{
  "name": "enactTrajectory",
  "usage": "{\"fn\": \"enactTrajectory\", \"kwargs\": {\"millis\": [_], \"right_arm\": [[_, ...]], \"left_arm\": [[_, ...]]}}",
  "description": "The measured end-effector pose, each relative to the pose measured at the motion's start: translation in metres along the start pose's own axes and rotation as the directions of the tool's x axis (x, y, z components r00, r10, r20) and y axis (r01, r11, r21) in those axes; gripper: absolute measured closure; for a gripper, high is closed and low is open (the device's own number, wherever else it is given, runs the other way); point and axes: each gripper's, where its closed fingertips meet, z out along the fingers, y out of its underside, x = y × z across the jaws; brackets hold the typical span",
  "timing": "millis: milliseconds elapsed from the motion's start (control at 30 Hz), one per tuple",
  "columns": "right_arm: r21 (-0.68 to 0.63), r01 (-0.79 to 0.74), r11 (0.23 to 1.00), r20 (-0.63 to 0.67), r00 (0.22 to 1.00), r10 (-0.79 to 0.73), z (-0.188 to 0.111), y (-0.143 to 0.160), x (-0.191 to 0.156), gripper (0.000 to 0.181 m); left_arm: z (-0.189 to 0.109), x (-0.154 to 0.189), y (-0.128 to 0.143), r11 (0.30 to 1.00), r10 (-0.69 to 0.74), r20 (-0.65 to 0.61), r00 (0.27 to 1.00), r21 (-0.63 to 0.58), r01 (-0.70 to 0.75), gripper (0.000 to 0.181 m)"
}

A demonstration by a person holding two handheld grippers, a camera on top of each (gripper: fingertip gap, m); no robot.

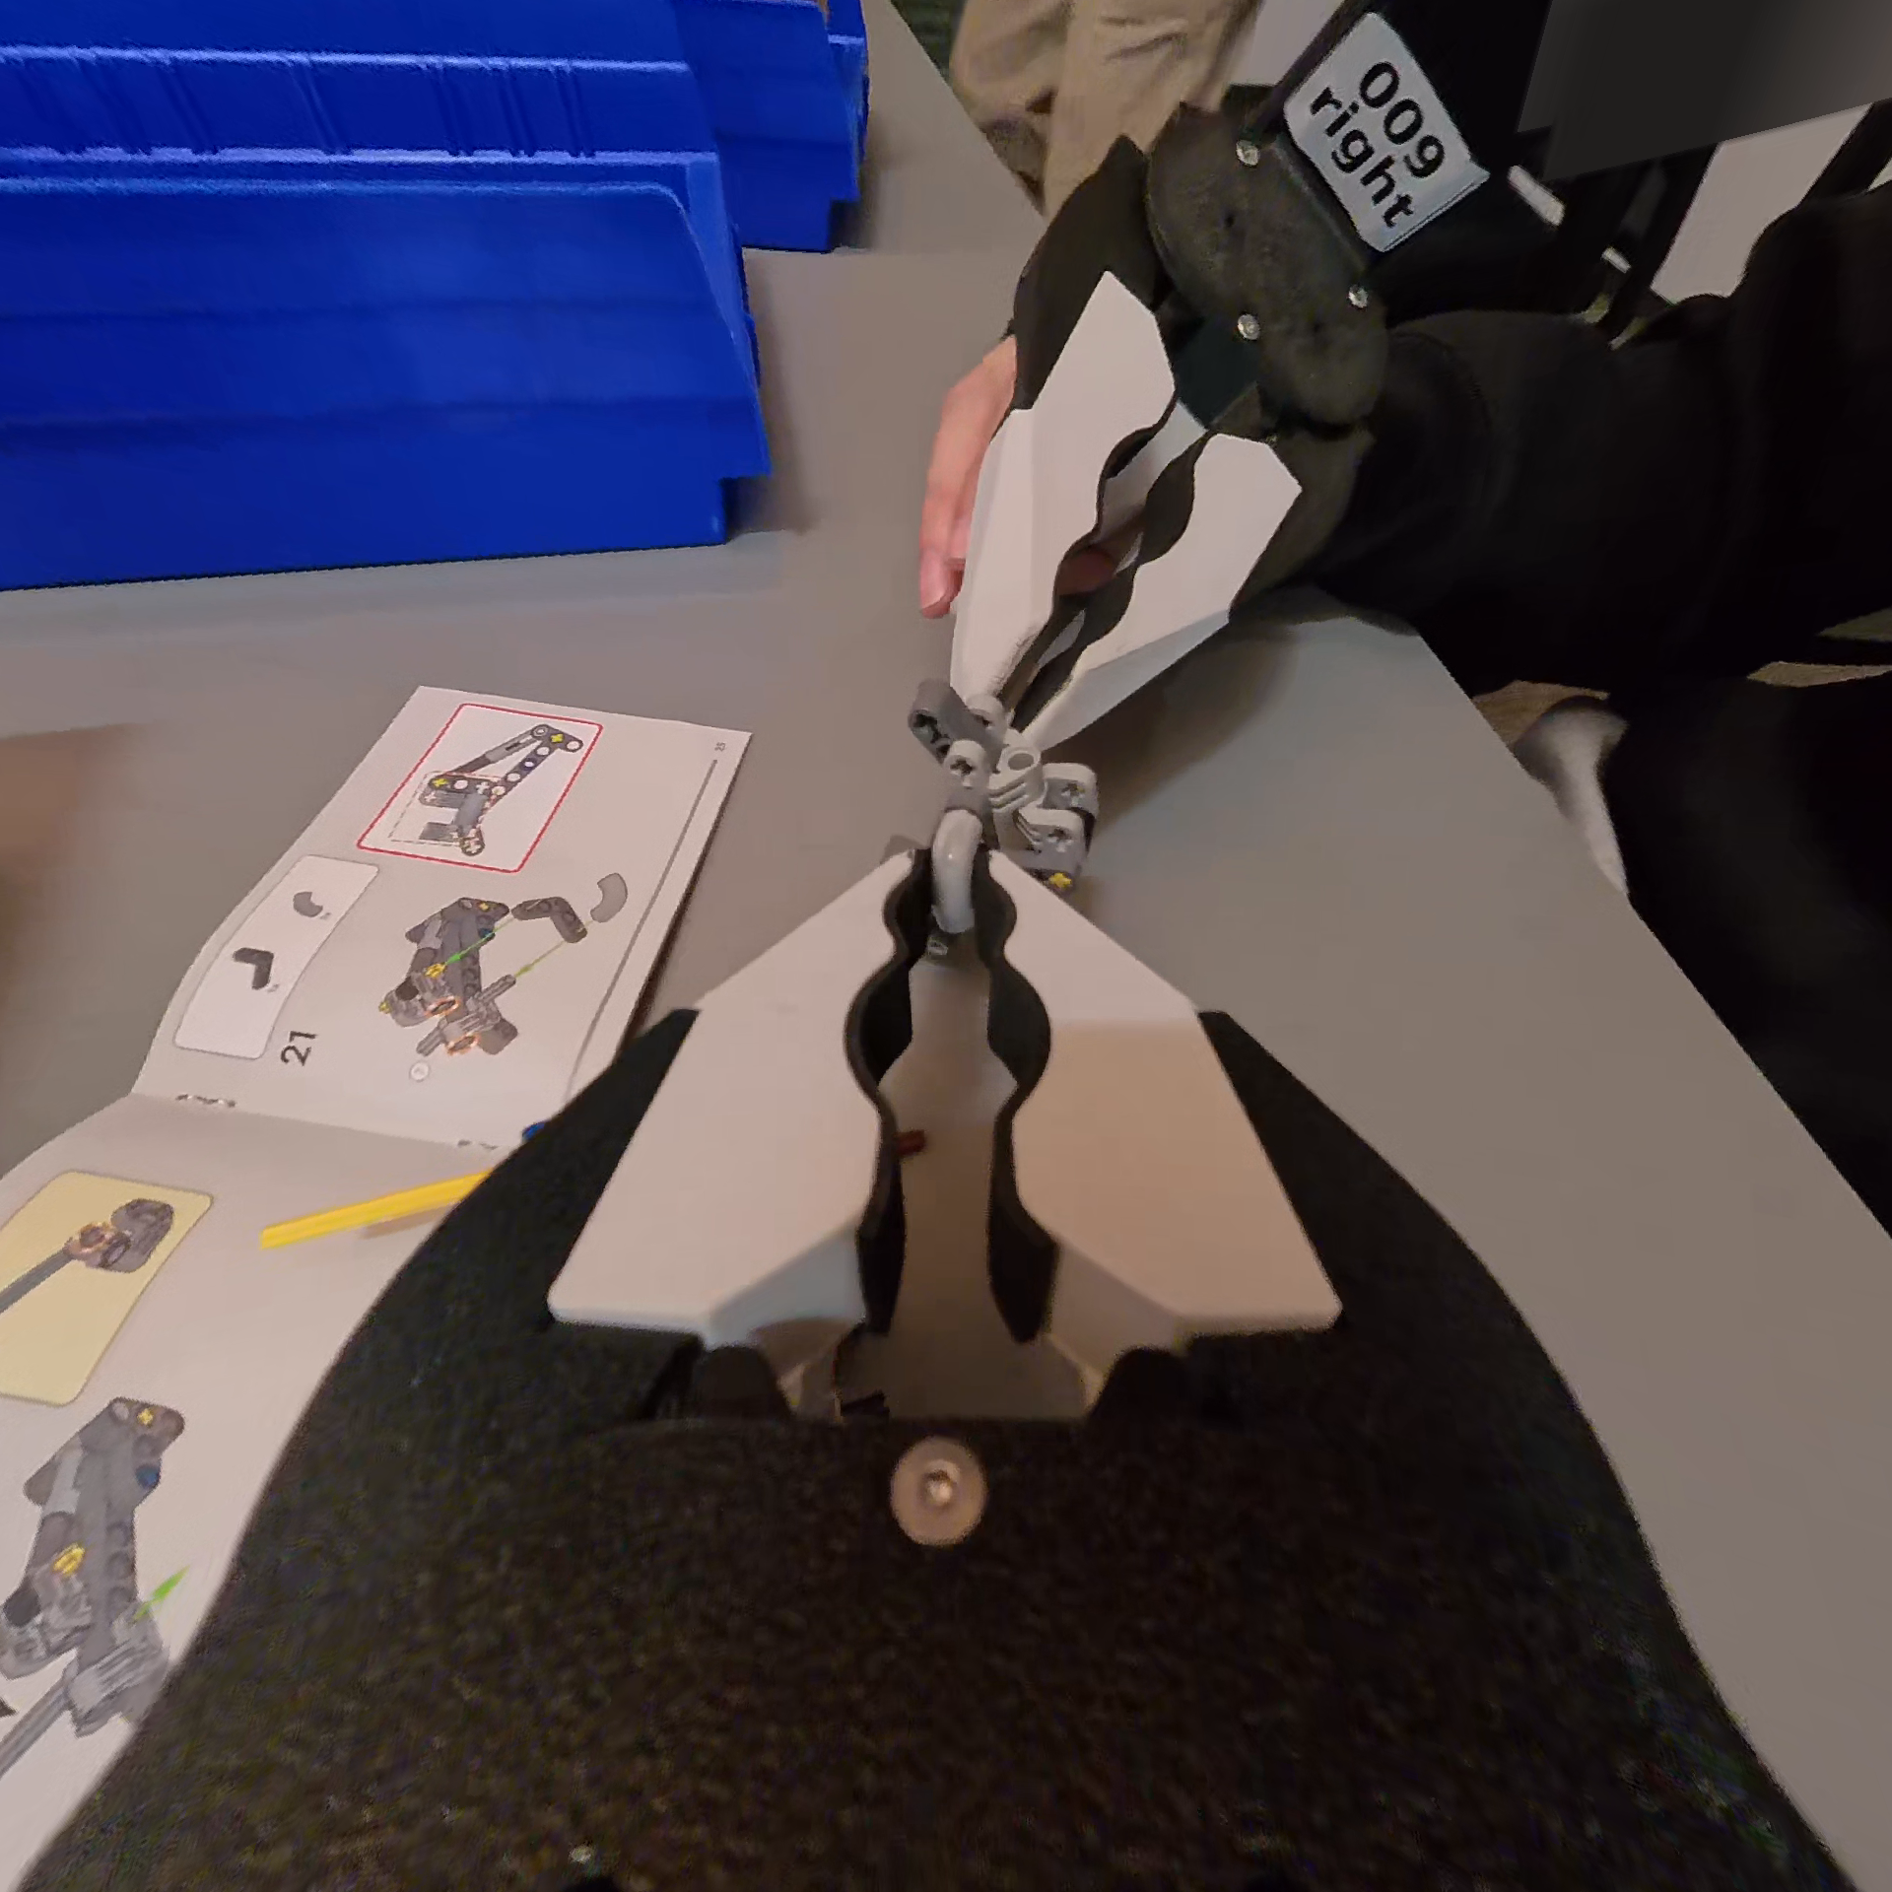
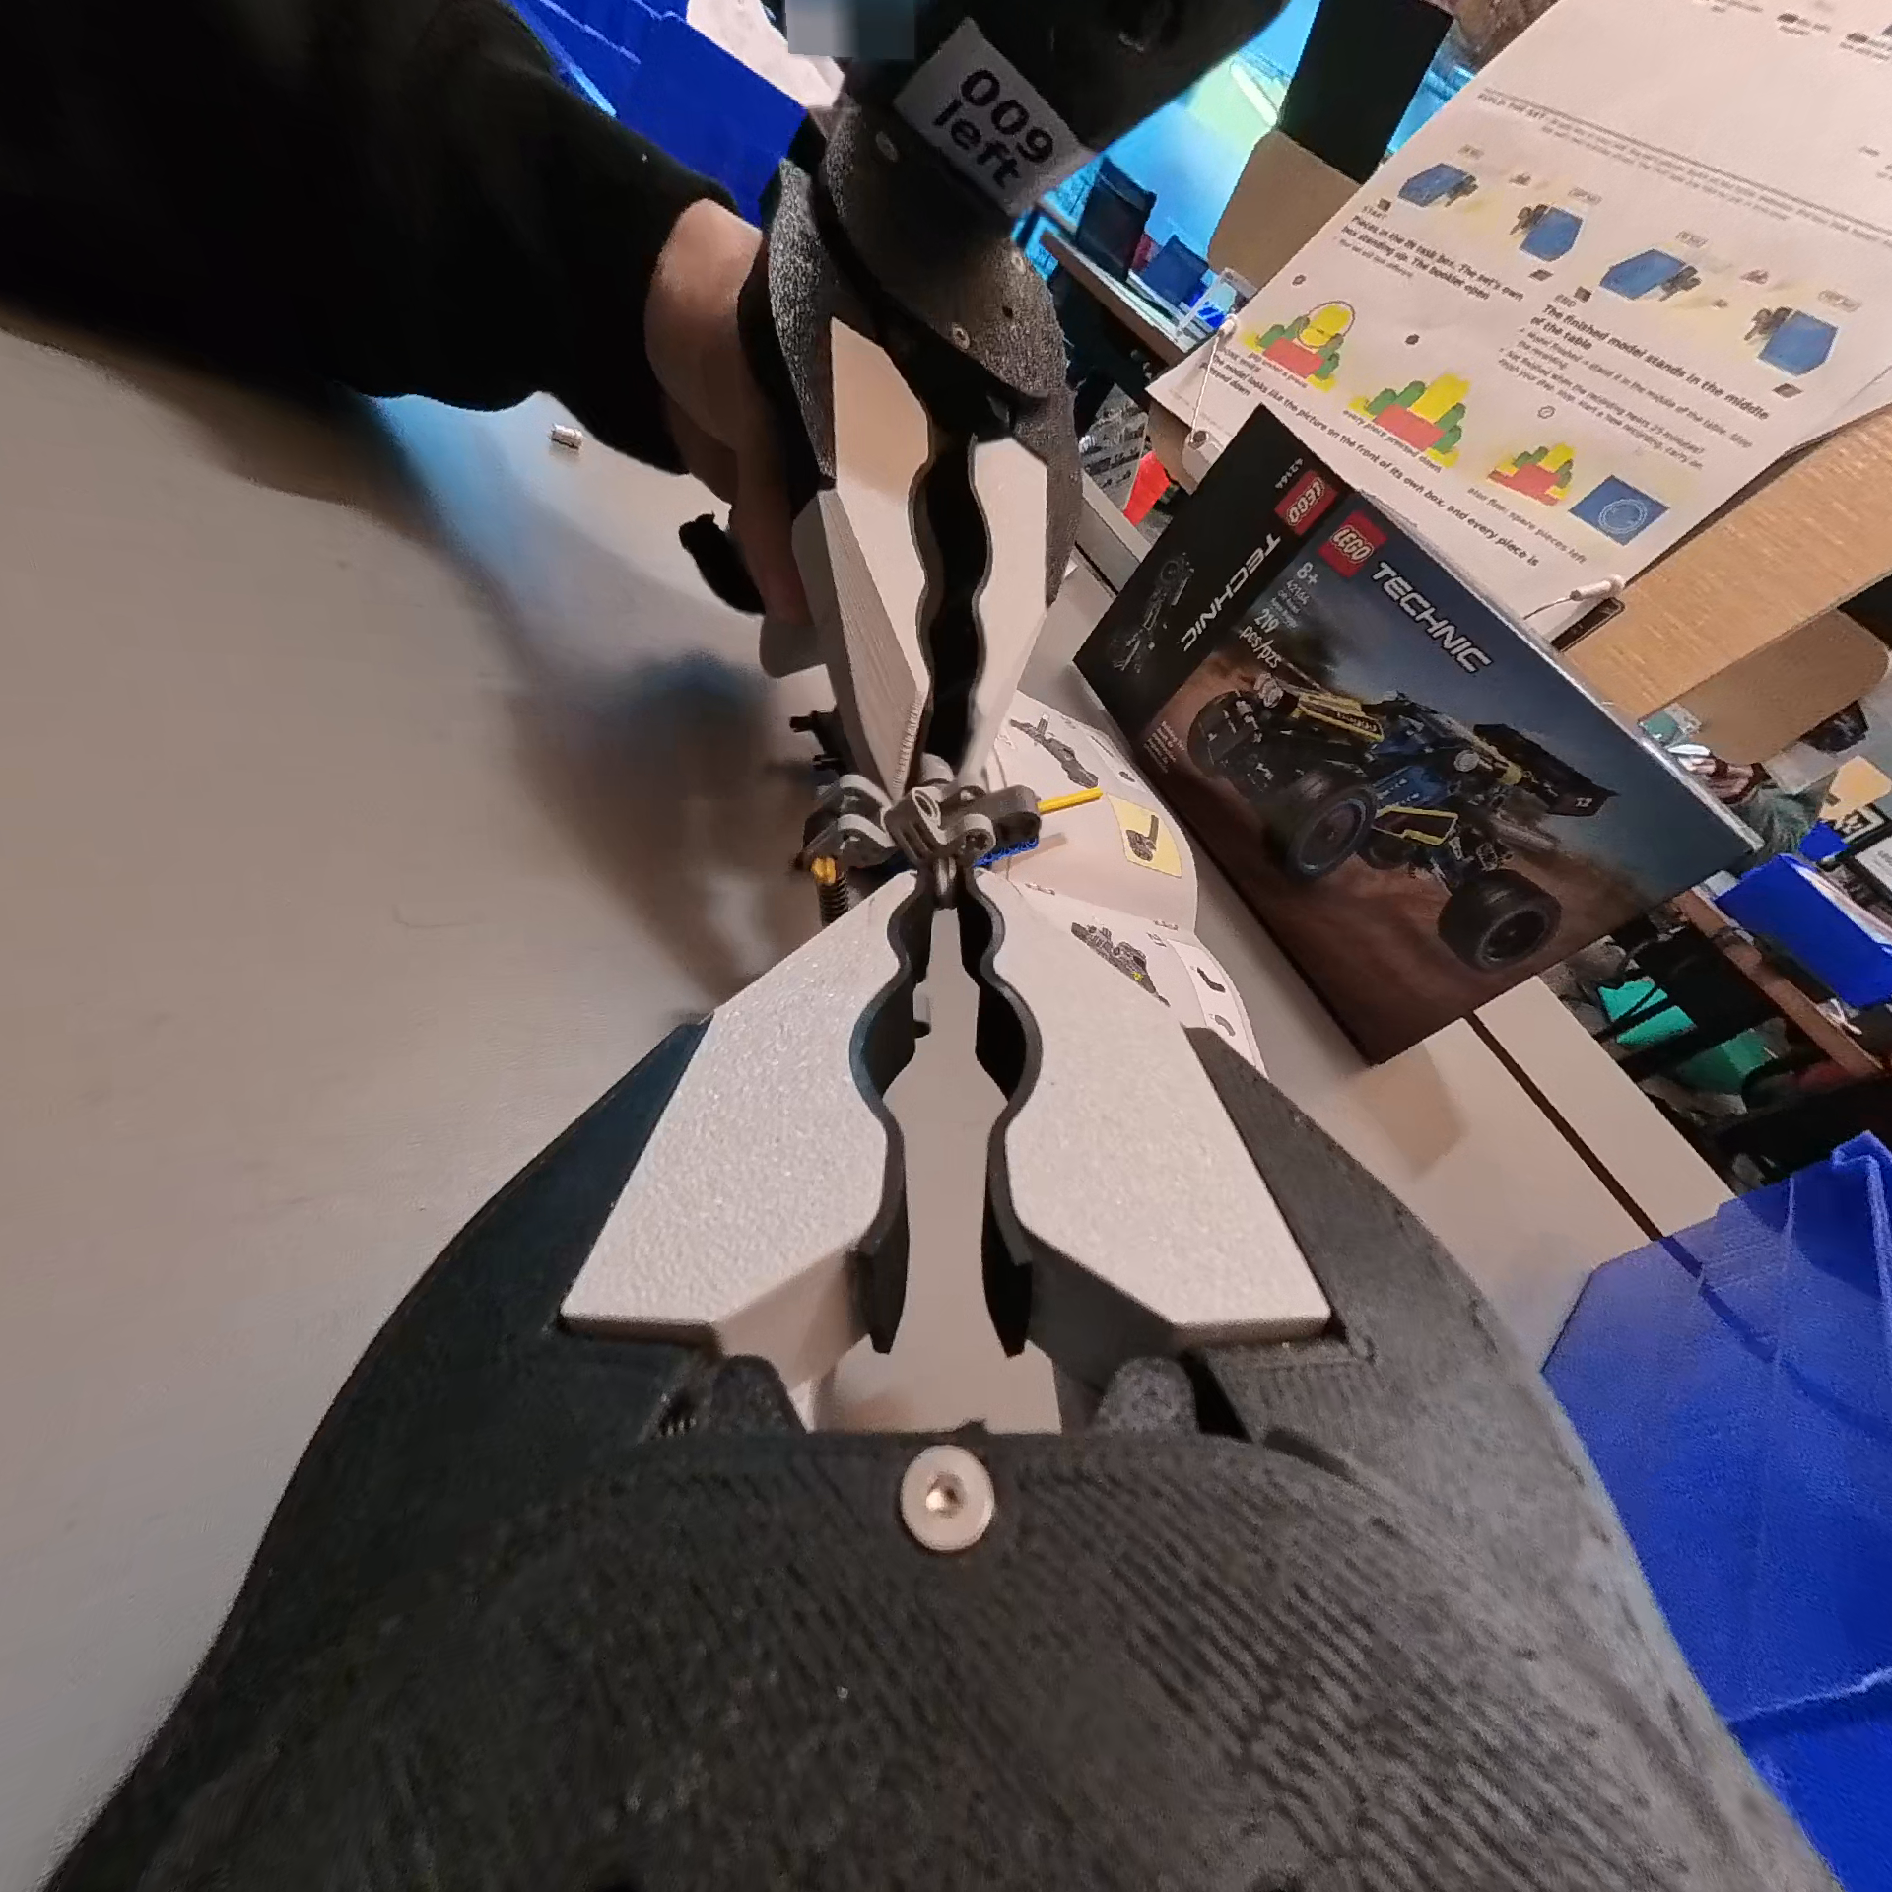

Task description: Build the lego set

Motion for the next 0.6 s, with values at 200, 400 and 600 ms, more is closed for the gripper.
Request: {"fn": "enactTrajectory", "kwargs": {"millis": [200, 400, 600], "right_arm": [[-0.003, 0.007, 1.0, 0.024, 1.0, -0.007, 0.0, 0.001, -0.003, 0.179], [0.005, 0.004, 1.0, 0.049, 0.999, -0.004, -0.001, 0.0, -0.005, 0.179], [-0.012, 0.024, 1.0, 0.053, 0.998, -0.023, 0.001, 0.002, -0.008, 0.179]], "left_arm": [[-0.003, 0.008, -0.005, 0.998, -0.005, -0.078, 0.997, 0.07, 0.01, 0.177], [-0.004, 0.01, -0.006, 0.99, -0.08, -0.137, 0.987, 0.106, 0.095, 0.176], [-0.003, 0.011, -0.002, 0.987, -0.133, -0.165, 0.977, 0.068, 0.146, 0.176]]}}
